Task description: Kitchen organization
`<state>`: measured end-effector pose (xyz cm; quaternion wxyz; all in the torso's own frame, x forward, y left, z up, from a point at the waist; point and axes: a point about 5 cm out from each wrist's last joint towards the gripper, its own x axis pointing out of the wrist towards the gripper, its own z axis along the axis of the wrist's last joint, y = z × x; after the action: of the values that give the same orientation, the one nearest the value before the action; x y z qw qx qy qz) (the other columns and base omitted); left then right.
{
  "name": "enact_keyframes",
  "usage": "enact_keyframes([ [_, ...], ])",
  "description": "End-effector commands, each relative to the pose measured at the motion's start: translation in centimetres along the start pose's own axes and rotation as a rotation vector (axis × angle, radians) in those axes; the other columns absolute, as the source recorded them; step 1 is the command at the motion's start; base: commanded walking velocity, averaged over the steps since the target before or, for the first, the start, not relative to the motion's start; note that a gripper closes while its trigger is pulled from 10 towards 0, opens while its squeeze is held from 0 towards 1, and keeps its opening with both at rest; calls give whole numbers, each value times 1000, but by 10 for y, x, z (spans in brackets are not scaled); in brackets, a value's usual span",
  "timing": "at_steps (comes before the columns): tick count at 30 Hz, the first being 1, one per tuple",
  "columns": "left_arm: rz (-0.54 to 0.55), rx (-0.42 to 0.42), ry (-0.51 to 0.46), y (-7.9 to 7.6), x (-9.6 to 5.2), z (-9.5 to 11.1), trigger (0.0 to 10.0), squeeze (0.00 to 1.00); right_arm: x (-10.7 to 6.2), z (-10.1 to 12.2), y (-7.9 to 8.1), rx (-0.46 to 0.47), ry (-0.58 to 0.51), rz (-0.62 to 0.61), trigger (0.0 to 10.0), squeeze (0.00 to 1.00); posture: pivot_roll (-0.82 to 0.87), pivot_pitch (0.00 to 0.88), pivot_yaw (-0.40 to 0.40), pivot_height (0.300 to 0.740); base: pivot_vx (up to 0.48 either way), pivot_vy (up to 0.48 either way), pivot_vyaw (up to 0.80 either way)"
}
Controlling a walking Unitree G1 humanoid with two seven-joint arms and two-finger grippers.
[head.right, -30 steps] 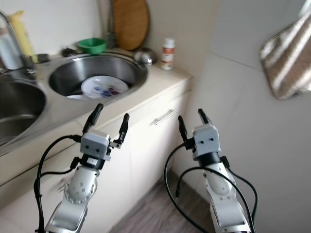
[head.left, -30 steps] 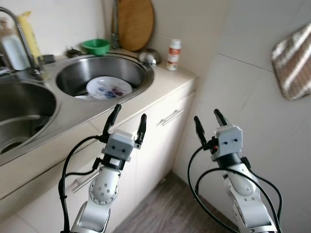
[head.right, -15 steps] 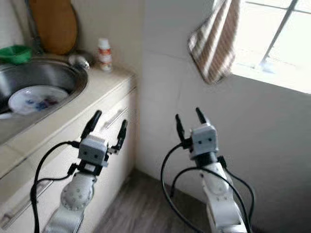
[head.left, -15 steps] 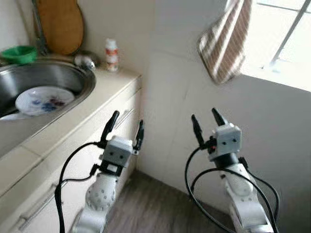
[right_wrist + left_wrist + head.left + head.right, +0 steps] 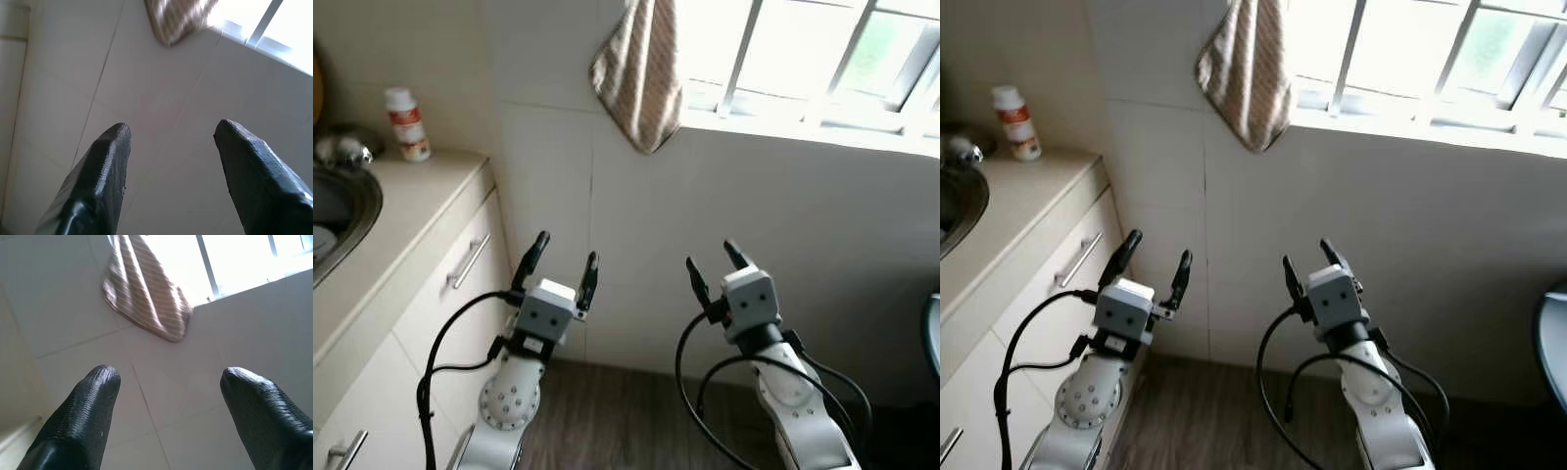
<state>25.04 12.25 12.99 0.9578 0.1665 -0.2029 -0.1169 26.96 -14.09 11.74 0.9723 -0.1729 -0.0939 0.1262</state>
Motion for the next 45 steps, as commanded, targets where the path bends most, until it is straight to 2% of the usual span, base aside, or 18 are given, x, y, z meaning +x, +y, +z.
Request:
enact_keyframes([
  [1,-49,-1,52,-7,-5,-7,10000,0,0,-6,1,-39,47,29,10000,0,58,0,-39,740,0,0,0],
  [4,-82,7,111,-11,-10,-16,10000,0,-3,-12,3,-52,91,39,10000,0,58,0,-37,740,0,0,0],
  [8,-145,-17,201,-16,-19,-27,10000,0,-11,-32,-3,-17,242,-19,10000,0,48,0,-31,740,0,0,0],
  [11,-150,-7,276,-17,-23,-36,10000,0,-13,-36,-5,0,265,-34,10000,0,47,0,-30,740,0,0,0],
  [17,-198,-21,333,-22,-32,-43,10000,0,-20,-43,-1,18,314,4,10000,0,35,0,-25,740,0,0,-800],
  [24,-213,-33,359,-26,-33,-47,10000,0,-23,-48,13,-32,350,118,10000,0,31,0,-26,740,0,0,-457],
  [31,-212,-55,368,-27,-34,-48,10000,0,-24,-52,15,-21,381,133,10000,0,29,0,-28,740,0,0,-277],
  [45,-216,-71,366,-28,-34,-50,10000,0,-23,-54,17,-44,391,147,10000,0,26,0,-26,740,-294,0,0],
])
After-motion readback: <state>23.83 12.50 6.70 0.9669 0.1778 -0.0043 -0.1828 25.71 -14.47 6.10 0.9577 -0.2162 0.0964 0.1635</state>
